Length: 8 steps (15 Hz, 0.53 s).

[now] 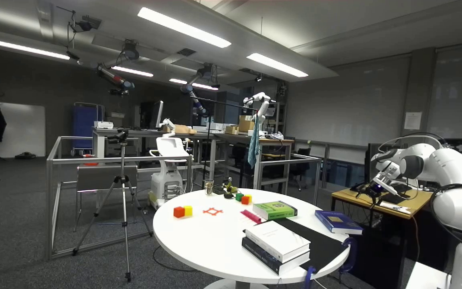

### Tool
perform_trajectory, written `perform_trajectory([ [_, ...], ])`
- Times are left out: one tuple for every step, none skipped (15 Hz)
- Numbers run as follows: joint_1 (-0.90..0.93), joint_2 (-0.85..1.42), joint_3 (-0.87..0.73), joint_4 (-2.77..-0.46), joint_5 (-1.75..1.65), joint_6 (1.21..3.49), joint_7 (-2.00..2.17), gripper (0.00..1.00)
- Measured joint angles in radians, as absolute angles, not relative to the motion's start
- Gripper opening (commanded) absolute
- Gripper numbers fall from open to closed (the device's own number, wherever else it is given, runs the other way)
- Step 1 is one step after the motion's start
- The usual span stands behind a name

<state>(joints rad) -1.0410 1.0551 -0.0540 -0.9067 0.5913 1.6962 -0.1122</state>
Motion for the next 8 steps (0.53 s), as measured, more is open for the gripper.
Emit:
perform_trajectory([
  [-1.041,1.060,-0.053,-0.898,0.591,1.695,-0.108,1.00],
  [-1.041,1.063,-0.051,-0.893,0.591,1.695,-0.106,1.00],
  [-1.041,1.063,-0.051,-0.891,0.591,1.695,-0.105,1.00],
  [-1.041,1.063,-0.051,-0.891,0.591,1.695,-0.105,1.00],
  [-1.041,1.063,-0.051,-0.891,0.591,1.696,-0.105,1.00],
  [-1.039,1.063,-0.052,-0.891,0.591,1.697,-0.105,1.00],
  [-1.037,1.063,-0.056,-0.892,0.589,1.700,-0.104,1.00],
  [-1.034,1.063,-0.063,-0.895,0.581,1.705,-0.104,1.00],
])
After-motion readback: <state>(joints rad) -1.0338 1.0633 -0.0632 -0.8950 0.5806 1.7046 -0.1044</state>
